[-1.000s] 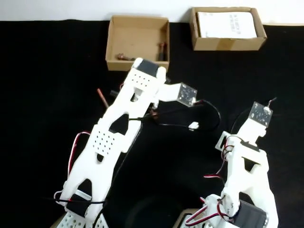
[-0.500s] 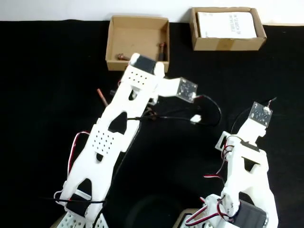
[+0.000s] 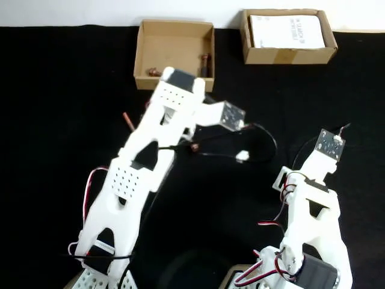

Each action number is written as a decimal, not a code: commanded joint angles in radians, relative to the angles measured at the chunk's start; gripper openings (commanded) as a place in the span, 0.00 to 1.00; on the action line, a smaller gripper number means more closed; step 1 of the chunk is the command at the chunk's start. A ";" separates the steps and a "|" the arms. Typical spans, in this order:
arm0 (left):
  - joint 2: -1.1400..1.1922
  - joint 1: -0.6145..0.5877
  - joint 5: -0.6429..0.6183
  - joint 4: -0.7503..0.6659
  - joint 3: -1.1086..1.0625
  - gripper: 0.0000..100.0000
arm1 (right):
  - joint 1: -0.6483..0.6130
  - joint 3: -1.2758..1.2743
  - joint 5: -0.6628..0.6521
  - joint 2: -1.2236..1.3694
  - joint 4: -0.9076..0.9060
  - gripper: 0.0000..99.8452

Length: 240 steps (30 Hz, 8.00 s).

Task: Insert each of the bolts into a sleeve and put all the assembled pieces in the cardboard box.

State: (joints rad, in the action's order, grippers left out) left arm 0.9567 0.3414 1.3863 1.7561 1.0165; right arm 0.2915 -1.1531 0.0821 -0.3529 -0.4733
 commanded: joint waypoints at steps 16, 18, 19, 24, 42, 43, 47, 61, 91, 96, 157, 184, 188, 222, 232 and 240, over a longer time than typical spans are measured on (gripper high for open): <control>0.176 0.035 0.427 -0.141 0.102 0.16 | 0.008 0.039 0.000 -0.015 0.028 0.01; 0.191 0.036 0.420 -0.124 0.105 0.15 | 0.008 0.039 0.000 -0.015 0.028 0.01; 0.193 0.036 0.419 -0.112 0.107 0.12 | 0.008 0.039 0.000 -0.015 0.028 0.01; 0.154 0.036 0.195 -0.097 0.136 0.01 | 0.008 0.039 0.000 -0.015 0.031 0.01; -0.262 -0.154 -1.074 0.015 0.390 0.01 | -0.047 0.039 0.000 -0.022 0.033 0.01; -0.314 -0.166 -1.103 0.015 0.358 0.01 | -0.056 0.039 -0.002 -0.024 0.033 0.01; -0.575 -0.219 -1.231 0.017 0.173 0.01 | -0.131 0.068 -0.094 -0.076 -0.024 0.01; -1.704 -0.265 -1.232 0.012 -0.806 0.01 | -0.378 0.358 -0.209 -0.727 -0.427 0.01; -1.859 -0.042 -1.576 -0.752 -1.230 0.01 | -0.895 -0.596 0.086 -1.419 0.262 0.01; -1.704 0.102 -1.576 -0.635 -1.063 0.01 | -0.894 -0.650 0.086 -1.415 0.265 0.01; -2.078 0.127 -1.573 -1.059 -1.788 0.01 | -0.990 -0.651 0.048 -1.417 0.193 0.01; -1.929 0.191 -1.571 -0.942 -1.666 0.01 | -0.990 -0.651 0.044 -1.417 0.193 0.01; -1.929 0.191 -1.574 -0.936 -1.647 0.01 | -0.990 -0.651 0.043 -1.417 0.193 0.01; -1.928 0.211 -1.571 -0.758 -1.567 0.01 | -0.990 -0.651 0.043 -1.417 0.193 0.01; -1.919 0.211 -1.498 -0.756 -1.569 0.02 | -0.990 -0.651 0.043 -1.417 0.193 0.01; -1.919 0.209 -1.580 -0.649 -1.560 0.18 | -0.990 -0.651 0.043 -1.417 0.193 0.01</control>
State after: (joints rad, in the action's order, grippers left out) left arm -0.9643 0.5470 -0.1573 1.0810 -0.5900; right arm -0.6951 -1.6824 0.1250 -1.7584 -0.2800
